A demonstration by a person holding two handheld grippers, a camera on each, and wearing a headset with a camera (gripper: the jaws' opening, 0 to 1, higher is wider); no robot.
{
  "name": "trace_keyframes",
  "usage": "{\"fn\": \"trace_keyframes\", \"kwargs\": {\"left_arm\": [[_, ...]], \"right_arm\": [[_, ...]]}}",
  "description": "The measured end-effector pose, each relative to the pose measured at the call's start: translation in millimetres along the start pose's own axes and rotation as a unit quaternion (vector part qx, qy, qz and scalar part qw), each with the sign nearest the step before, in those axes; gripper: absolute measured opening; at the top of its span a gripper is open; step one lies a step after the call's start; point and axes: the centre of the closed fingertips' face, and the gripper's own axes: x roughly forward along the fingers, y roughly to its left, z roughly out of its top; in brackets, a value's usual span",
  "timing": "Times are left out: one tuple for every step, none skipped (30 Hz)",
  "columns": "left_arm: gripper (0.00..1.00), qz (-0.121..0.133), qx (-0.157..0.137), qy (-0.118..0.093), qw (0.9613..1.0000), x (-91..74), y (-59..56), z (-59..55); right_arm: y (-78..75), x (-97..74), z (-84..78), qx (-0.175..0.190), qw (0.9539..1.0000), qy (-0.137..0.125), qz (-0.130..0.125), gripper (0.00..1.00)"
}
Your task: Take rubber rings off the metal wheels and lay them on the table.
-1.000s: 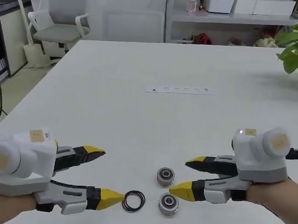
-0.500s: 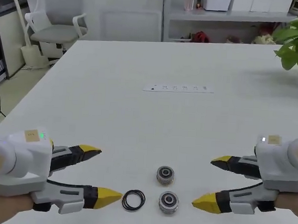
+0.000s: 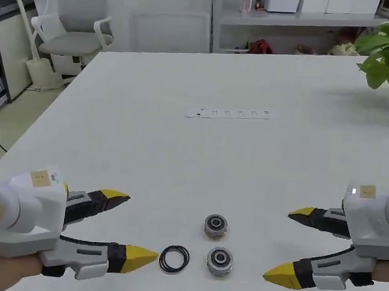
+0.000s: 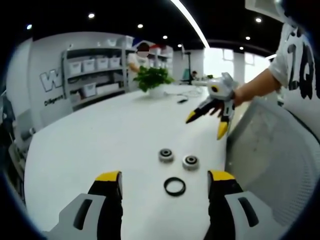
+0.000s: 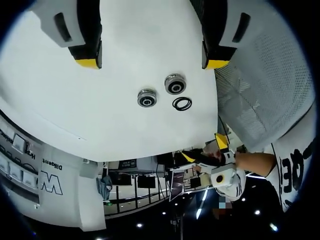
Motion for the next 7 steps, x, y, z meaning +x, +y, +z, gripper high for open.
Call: {"fn": "trace_keyframes", "kwargs": {"left_arm": [[0.71,0.000,0.000,0.000,1.0000,-0.2,0.3,0.0],[0.71,0.000,0.000,0.000,1.0000,-0.4,0.4,0.0],[0.71,0.001,0.000,0.000,1.0000,-0.7,0.7,-0.2],[0.71,0.001,0.000,0.001,1.0000,-0.8,0.8,-0.3],[0.71,0.000,0.000,0.001,1.0000,-1.0,0.8,-0.5],[0.71,0.000,0.001,0.002,1.0000,-1.0,0.8,-0.8],[0.71,0.000,0.002,0.003,1.0000,-1.0,0.7,-1.0]], "right_arm": [[0.2,0.0,-0.2,-0.002,1.0000,0.001,0.000,0.79],[0.6,0.0,-0.2,-0.002,1.0000,0.001,0.000,0.79],[1.0,0.1,-0.3,-0.002,1.0000,0.001,0.001,0.79],[0.8,0.2,-0.5,-0.003,1.0000,0.001,0.001,0.79],[0.9,0.3,-0.6,-0.003,1.0000,0.002,0.001,0.79],[1.3,0.5,-0.6,-0.005,1.0000,0.003,0.001,0.79],[1.5,0.6,-0.6,-0.006,1.0000,0.003,0.002,0.79]]}}
